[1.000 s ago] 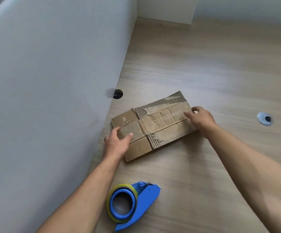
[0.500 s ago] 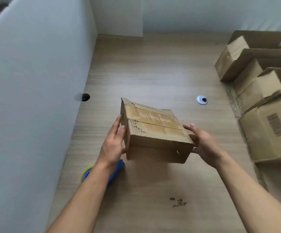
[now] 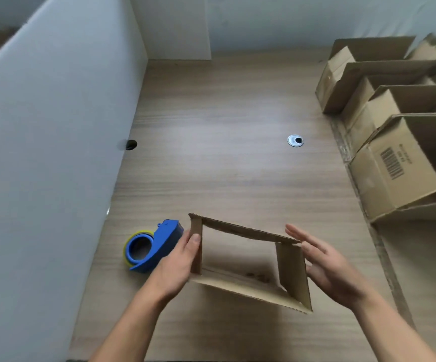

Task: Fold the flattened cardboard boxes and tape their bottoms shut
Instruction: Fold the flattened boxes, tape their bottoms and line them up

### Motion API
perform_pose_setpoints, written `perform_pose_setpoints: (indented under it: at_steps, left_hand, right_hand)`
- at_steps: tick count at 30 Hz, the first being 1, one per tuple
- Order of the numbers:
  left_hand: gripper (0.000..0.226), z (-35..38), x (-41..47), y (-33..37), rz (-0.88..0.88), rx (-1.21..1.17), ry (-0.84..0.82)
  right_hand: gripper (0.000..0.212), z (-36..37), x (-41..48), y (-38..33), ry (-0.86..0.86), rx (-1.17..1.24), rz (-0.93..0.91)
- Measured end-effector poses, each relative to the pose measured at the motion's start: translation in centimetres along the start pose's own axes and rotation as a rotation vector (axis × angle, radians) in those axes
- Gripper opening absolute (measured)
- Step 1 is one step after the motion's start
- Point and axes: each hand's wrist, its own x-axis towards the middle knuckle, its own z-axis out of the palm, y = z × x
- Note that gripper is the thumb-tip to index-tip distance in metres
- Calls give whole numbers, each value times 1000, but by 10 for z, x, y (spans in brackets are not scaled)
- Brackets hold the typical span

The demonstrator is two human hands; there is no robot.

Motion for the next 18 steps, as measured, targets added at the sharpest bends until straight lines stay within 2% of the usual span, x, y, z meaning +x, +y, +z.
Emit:
perform_pose_setpoints:
  at_steps: [2,4,8,12,13,15,17,18]
  left_hand:
    - [36,9,-4,4,-18,48,15]
    - [23,13,-7,7,-55,52,23]
    - [49,16,-2,7,-77,81,37]
    - [46,17,-2,12,188,55,184]
    - [55,13,-4,11,231,-12,141]
    - [75,2,-10,3,256,-146,-83]
    - [90,-6,-14,-5,260,-119,-234]
    - [97,-7,-14,-9,274,-40,-228]
  right_hand:
    - [98,-1,0,10,3,-112,-22]
    - [88,-5,2,17,15,-213,-63]
    - [49,-5,15,24,151,-490,-100]
    - [42,5,29,32,261,-658,-274]
    - [40,3,33,36,305,-644,-295]
    - [38,1,38,39,389,-571,-298]
    - [38,0,39,35,417,-544,-292]
    - [37,-2,39,34,399,-563,-300]
